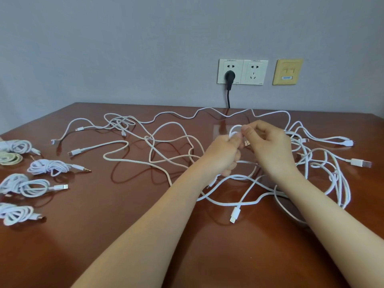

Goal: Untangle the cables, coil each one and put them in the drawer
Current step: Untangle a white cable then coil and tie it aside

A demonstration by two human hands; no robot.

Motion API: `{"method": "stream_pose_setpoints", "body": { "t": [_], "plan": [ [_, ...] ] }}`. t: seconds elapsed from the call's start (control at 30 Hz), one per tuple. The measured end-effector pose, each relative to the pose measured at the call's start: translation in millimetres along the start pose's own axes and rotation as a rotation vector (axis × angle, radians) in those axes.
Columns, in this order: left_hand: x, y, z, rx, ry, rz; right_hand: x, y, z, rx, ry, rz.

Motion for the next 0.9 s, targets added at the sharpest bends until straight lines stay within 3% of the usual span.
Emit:
{"method": "stream_pose_setpoints", "body": {
  "t": [0.13,0.23,0.43,0.63,0.8,0.9],
  "plan": [
    [-3,-20,3,0.184,0.030,0.137,4,12,-4,0.093,-0.027,-0.069],
    [-3,-26,4,0.196,0.047,0.188,6,21,-6,0.146,-0.050,-0.111],
    [-4,-21,10,0.042,0.116,0.186,3,8,-2,0.063,-0.001,-0.023],
    [-2,-30,21,-0.068,0.224,0.270,8,22,1,0.161,0.012,-0.137],
    [8,-34,31,-0.428,0.275,0.384,13,33,-6,0.248,-0.083,-0.199],
    [10,-38,33,-0.517,0.298,0.412,16,37,-12,0.281,-0.141,-0.217]
  ]
}}
Point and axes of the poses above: each hand's wrist, its own x-axis away from the middle knuckle, its own y-axis out of the palm, z = x × y, the point moved 10 cm from there along -x, towards the middle knuckle, and after that the axes turned 1 degree about -z, right-handed, at the moved point
